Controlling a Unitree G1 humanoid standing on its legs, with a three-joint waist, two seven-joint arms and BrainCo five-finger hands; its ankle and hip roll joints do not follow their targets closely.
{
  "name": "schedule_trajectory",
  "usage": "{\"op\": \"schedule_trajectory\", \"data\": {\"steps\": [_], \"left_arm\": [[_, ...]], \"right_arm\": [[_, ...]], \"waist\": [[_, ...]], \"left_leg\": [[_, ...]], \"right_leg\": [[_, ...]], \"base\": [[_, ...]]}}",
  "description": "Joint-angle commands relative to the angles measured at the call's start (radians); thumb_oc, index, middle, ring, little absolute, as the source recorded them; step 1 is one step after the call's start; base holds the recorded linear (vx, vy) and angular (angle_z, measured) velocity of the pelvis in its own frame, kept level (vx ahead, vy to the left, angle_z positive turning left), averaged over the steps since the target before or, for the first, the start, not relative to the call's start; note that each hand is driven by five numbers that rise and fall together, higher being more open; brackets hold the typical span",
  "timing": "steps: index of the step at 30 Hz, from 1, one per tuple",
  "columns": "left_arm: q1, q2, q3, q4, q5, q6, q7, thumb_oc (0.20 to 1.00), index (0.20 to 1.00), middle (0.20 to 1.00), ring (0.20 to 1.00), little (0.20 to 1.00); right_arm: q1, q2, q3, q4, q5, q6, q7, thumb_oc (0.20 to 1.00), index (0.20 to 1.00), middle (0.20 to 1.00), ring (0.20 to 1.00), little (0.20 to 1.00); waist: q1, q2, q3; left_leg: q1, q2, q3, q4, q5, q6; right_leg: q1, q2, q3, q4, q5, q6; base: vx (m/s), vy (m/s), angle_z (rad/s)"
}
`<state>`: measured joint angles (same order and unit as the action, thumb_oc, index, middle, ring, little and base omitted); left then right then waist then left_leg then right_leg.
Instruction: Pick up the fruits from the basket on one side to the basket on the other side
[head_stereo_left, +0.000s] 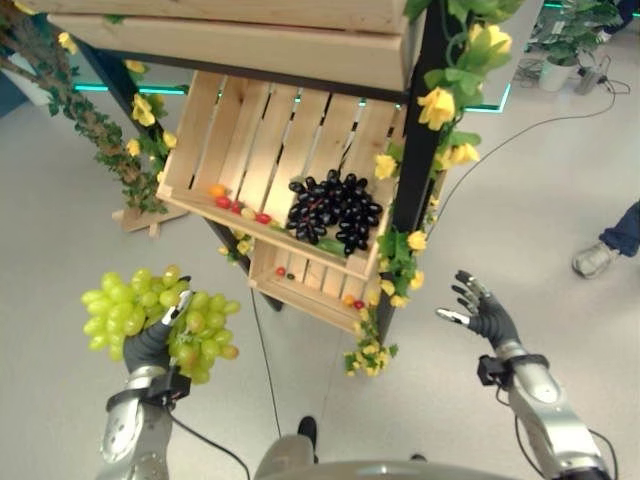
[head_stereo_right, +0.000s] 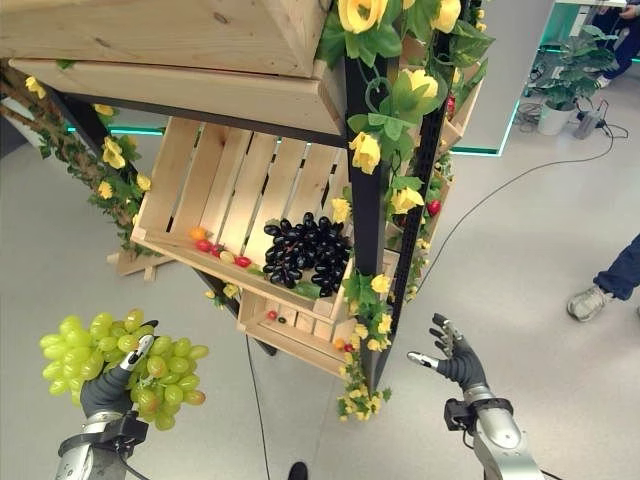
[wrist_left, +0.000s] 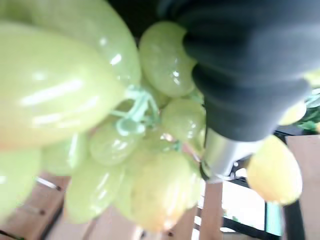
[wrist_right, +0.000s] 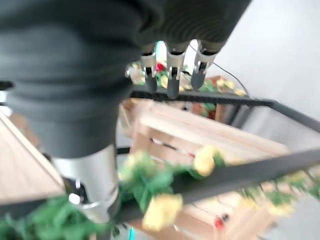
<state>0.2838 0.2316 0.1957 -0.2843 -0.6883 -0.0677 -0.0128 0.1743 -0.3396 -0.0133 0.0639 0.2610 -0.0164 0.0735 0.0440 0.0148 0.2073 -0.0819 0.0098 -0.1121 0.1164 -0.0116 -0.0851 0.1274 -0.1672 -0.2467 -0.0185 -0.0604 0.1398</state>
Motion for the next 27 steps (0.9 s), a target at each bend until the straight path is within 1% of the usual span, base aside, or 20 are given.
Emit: {"op": "schedule_trajectory", "data": {"steps": [1, 2, 4, 5, 7, 8, 9, 10, 11, 13, 15, 18, 22, 25, 27], "left_arm": [[-0.042, 0.064, 0.039, -0.084, 0.024, -0.061, -0.016, 0.200, 0.200, 0.200, 0.200, 0.200], [-0.040, 0.066, 0.041, -0.090, 0.022, -0.058, -0.016, 0.200, 0.200, 0.200, 0.200, 0.200], [-0.054, 0.078, 0.031, -0.088, 0.037, -0.063, -0.014, 0.200, 0.200, 0.200, 0.200, 0.200], [-0.071, 0.087, 0.020, -0.087, 0.046, -0.062, -0.012, 0.200, 0.200, 0.200, 0.200, 0.200], [-0.092, 0.099, 0.015, -0.082, 0.058, -0.060, -0.005, 0.200, 0.200, 0.200, 0.200, 0.200], [-0.112, 0.118, 0.009, -0.072, 0.072, -0.060, 0.001, 0.200, 0.200, 0.200, 0.200, 0.200], [-0.113, 0.119, 0.009, -0.072, 0.072, -0.060, 0.001, 0.200, 0.200, 0.200, 0.200, 0.200], [-0.143, 0.145, 0.005, -0.062, 0.084, -0.059, 0.009, 0.200, 0.200, 0.200, 0.200, 0.200], [-0.145, 0.146, 0.005, -0.060, 0.084, -0.060, 0.009, 0.200, 0.200, 0.200, 0.200, 0.200], [-0.197, 0.173, -0.018, -0.039, 0.099, -0.058, 0.019, 0.200, 0.200, 0.200, 0.200, 0.200], [-0.213, 0.180, -0.022, -0.035, 0.098, -0.058, 0.021, 0.200, 0.200, 0.200, 0.200, 0.200], [-0.277, 0.203, -0.054, -0.016, 0.104, -0.054, 0.024, 0.200, 0.200, 0.200, 0.200, 0.200], [-0.349, 0.234, -0.090, 0.009, 0.097, -0.049, 0.018, 0.200, 0.200, 0.200, 0.200, 0.200], [-0.413, 0.260, -0.116, 0.028, 0.091, -0.048, 0.026, 0.200, 0.200, 0.200, 0.200, 0.200], [-0.440, 0.271, -0.132, 0.037, 0.085, -0.048, 0.025, 0.200, 0.200, 0.200, 0.200, 0.200]], "right_arm": [[-0.076, -0.021, -0.002, -0.011, 0.028, -0.046, 0.004, 1.000, 1.000, 1.000, 1.000, 1.000], [-0.070, -0.020, -0.005, -0.011, 0.029, -0.044, 0.007, 1.000, 1.000, 1.000, 1.000, 1.000], [-0.062, -0.013, -0.008, -0.002, 0.028, -0.047, 0.000, 1.000, 1.000, 1.000, 1.000, 1.000], [-0.057, -0.010, -0.009, 0.002, 0.026, -0.047, -0.003, 1.000, 1.000, 1.000, 1.000, 1.000], [-0.055, -0.004, -0.013, 0.004, 0.024, -0.047, -0.005, 1.000, 1.000, 1.000, 1.000, 1.000], [-0.052, -0.001, -0.012, 0.004, 0.031, -0.040, 0.000, 1.000, 1.000, 1.000, 1.000, 1.000], [-0.052, 0.000, -0.013, 0.004, 0.031, -0.040, 0.000, 1.000, 1.000, 1.000, 1.000, 1.000], [-0.057, 0.001, -0.007, 0.011, 0.027, -0.038, -0.002, 1.000, 1.000, 1.000, 1.000, 1.000], [-0.058, 0.001, -0.007, 0.012, 0.027, -0.038, -0.002, 1.000, 1.000, 1.000, 1.000, 1.000], [-0.060, 0.008, 0.004, 0.021, 0.030, -0.029, 0.004, 1.000, 1.000, 1.000, 1.000, 1.000], [-0.058, 0.010, 0.005, 0.027, 0.028, -0.026, 0.004, 1.000, 1.000, 1.000, 1.000, 1.000], [-0.051, 0.017, 0.011, 0.043, 0.022, -0.012, 0.008, 1.000, 1.000, 1.000, 1.000, 1.000], [-0.039, 0.022, 0.017, 0.067, 0.004, 0.004, 0.017, 1.000, 1.000, 1.000, 1.000, 1.000], [-0.037, 0.023, 0.026, 0.083, -0.002, 0.009, 0.018, 1.000, 1.000, 1.000, 1.000, 1.000], [-0.039, 0.024, 0.028, 0.092, -0.003, 0.011, 0.018, 1.000, 1.000, 1.000, 1.000, 1.000]], "waist": [[-0.025, -0.015, -0.045], [-0.030, -0.004, -0.058], [-0.040, 0.002, -0.073], [-0.046, 0.002, -0.079], [-0.054, 0.000, -0.082], [-0.064, 0.000, -0.087], [-0.063, 0.000, -0.086], [-0.072, -0.001, -0.083], [-0.071, -0.002, -0.083], [-0.085, -0.009, -0.079], [-0.087, -0.014, -0.081], [-0.106, -0.028, -0.083], [-0.129, -0.036, -0.088], [-0.145, -0.040, -0.095], [-0.147, -0.042, -0.095]], "left_leg": [[0.042, -0.029, 0.004, 0.149, -0.194, 0.032], [0.067, -0.012, 0.012, 0.097, -0.174, 0.027], [0.103, 0.014, 0.013, -0.001, -0.154, 0.029], [0.127, 0.021, 0.014, -0.050, -0.141, 0.031], [0.139, 0.021, 0.019, -0.071, -0.132, 0.035], [0.159, 0.016, 0.037, -0.102, -0.130, 0.041], [0.160, 0.016, 0.037, -0.103, -0.129, 0.041], [0.156, 0.012, 0.044, -0.099, -0.126, 0.043], [0.155, 0.011, 0.045, -0.098, -0.126, 0.043], [0.153, -0.003, 0.057, -0.103, -0.123, 0.051], [0.157, -0.007, 0.063, -0.112, -0.121, 0.055], [0.162, -0.028, 0.084, -0.114, -0.123, 0.071], [0.169, -0.046, 0.106, -0.105, -0.132, 0.086], [0.177, -0.052, 0.120, -0.102, -0.138, 0.093], [0.180, -0.055, 0.126, -0.098, -0.141, 0.096]], "right_leg": [[-0.101, 0.040, -0.002, -0.056, 0.044, -0.063], [-0.105, 0.048, -0.014, -0.054, 0.044, -0.064], [-0.114, 0.052, -0.024, -0.051, 0.053, -0.060], [-0.114, 0.047, -0.034, -0.054, 0.060, -0.053], [-0.122, 0.039, -0.042, -0.050, 0.069, -0.049], [-0.133, 0.032, -0.037, -0.053, 0.088, -0.036], [-0.133, 0.032, -0.036, -0.053, 0.089, -0.036], [-0.150, 0.028, -0.025, -0.051, 0.104, -0.029], [-0.151, 0.028, -0.024, -0.050, 0.104, -0.029], [-0.171, 0.022, -0.002, -0.052, 0.127, -0.020], [-0.176, 0.020, 0.005, -0.053, 0.132, -0.016], [-0.188, 0.009, 0.030, -0.052, 0.152, -0.001], [-0.201, 0.001, 0.058, -0.043, 0.166, 0.012], [-0.207, -0.001, 0.078, -0.039, 0.174, 0.019], [-0.208, -0.002, 0.086, -0.038, 0.177, 0.022]], "base": [[-0.06, 0.115, 0.17], [-0.05, 0.122, 0.24], [-0.04, 0.128, 0.23], [-0.05, 0.133, 0.08], [-0.04, 0.104, 0.09], [-0.02, 0.078, 0.08], [-0.07, 0.151, 0.02], [-0.05, 0.074, -0.06], [-0.11, 0.150, -0.05], [-0.10, 0.137, -0.01], [-0.05, 0.087, -0.07], [-0.05, 0.099, -0.13], [-0.03, 0.081, -0.21], [-0.02, 0.057, -0.20], [-0.01, 0.045, -0.20]]}}
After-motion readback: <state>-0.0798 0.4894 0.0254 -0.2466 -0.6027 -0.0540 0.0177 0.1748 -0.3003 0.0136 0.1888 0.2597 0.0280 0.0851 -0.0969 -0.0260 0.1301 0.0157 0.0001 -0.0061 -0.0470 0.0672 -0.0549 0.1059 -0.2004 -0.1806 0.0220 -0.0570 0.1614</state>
